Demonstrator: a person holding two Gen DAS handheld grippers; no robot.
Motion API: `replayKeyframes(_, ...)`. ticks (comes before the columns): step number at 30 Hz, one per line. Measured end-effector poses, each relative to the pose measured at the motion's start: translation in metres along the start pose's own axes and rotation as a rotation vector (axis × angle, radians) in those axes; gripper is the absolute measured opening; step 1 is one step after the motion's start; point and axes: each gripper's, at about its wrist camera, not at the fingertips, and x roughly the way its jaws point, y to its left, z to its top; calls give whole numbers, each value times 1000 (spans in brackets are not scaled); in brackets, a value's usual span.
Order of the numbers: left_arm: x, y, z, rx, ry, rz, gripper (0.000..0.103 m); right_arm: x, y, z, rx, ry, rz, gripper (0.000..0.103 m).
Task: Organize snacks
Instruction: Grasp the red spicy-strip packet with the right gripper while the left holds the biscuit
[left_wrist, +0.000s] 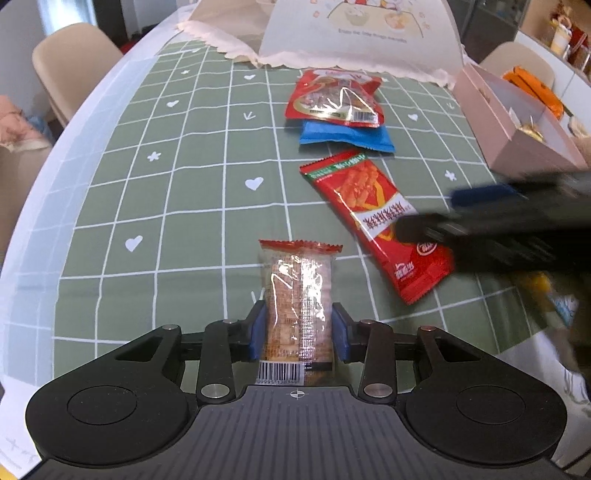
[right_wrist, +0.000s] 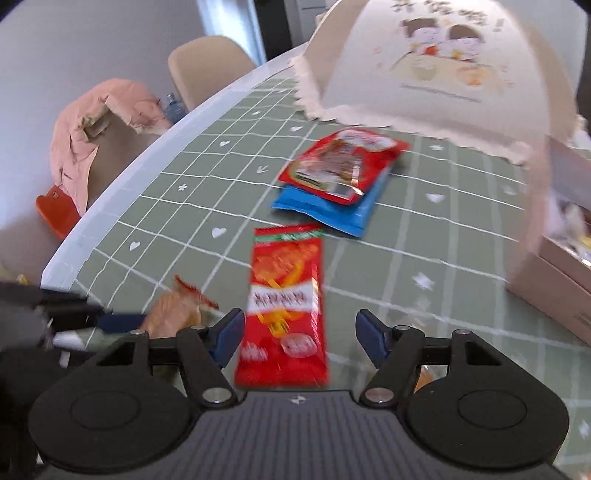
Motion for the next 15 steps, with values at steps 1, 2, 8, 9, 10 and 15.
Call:
replayKeyframes(1, -1, 0, -1, 3, 0, 2, 41, 10, 2, 7, 0, 15, 4, 68)
replayKeyframes(2, -1, 0, -2, 8, 0, 4, 41, 17, 3, 11, 0, 28, 2, 68)
replayKeyframes(8, -2, 0, -6, 23, -10, 7, 42, 41, 24, 20, -70, 67, -58, 68)
replayKeyframes(9, -2, 1, -5, 20, -11, 3, 42, 40, 25, 20, -67, 63, -73, 63)
replayKeyframes(10, -2, 2, -5, 16, -10, -1, 42, 38, 25, 19, -60, 59, -86, 55)
replayKeyframes(15, -3, 5, -4, 9, -9, -16, 42, 22, 15, 5, -19, 85, -64, 51)
